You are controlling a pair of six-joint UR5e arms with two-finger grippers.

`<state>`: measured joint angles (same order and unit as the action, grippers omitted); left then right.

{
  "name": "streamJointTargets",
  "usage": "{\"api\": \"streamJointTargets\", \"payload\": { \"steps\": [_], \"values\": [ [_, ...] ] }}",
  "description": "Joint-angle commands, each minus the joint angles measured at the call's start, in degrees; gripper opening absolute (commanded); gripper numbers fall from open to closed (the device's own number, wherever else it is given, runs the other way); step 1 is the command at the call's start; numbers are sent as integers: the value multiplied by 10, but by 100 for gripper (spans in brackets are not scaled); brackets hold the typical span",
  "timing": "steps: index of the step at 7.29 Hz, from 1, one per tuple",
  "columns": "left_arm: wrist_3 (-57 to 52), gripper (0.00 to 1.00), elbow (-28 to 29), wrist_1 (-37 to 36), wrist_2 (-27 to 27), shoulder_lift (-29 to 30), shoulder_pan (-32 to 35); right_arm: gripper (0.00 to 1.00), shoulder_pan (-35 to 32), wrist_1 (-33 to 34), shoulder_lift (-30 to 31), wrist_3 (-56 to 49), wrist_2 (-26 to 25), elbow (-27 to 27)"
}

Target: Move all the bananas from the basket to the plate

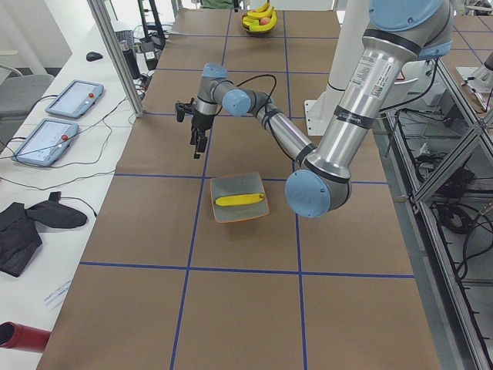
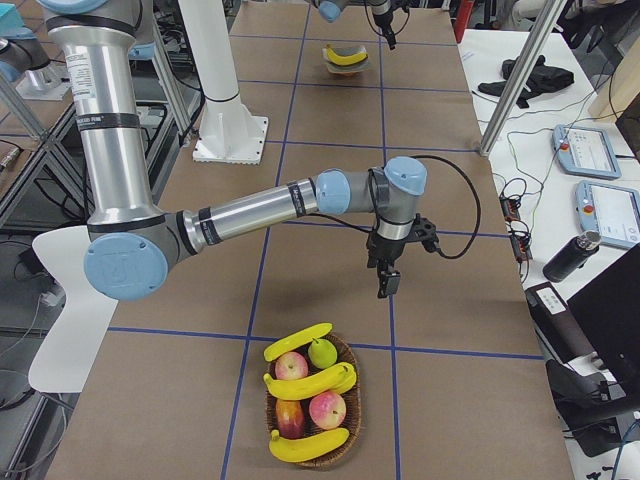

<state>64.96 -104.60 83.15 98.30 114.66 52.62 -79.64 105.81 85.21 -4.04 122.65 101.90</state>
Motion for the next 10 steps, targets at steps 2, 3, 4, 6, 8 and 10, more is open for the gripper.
{"api": "streamJointTargets", "payload": {
  "steps": [2,3,4,6,8,10],
  "values": [
    [6,100,30,48,2,1,-1,100,-3,4,95,-64,37,6],
    [6,100,45,66,2,1,-1,100,-3,4,115,-75,43,7],
    [7,100,59,85,2,2,-1,100,-3,3,128,-81,43,5],
    [15,100,70,99,2,3,-2,100,-3,2,141,-106,45,-2],
    [17,100,82,107,2,4,-4,100,-1,1,140,-105,71,-6],
    [27,100,119,160,1,3,-5,100,0,1,140,-107,82,-17]
  ]
}}
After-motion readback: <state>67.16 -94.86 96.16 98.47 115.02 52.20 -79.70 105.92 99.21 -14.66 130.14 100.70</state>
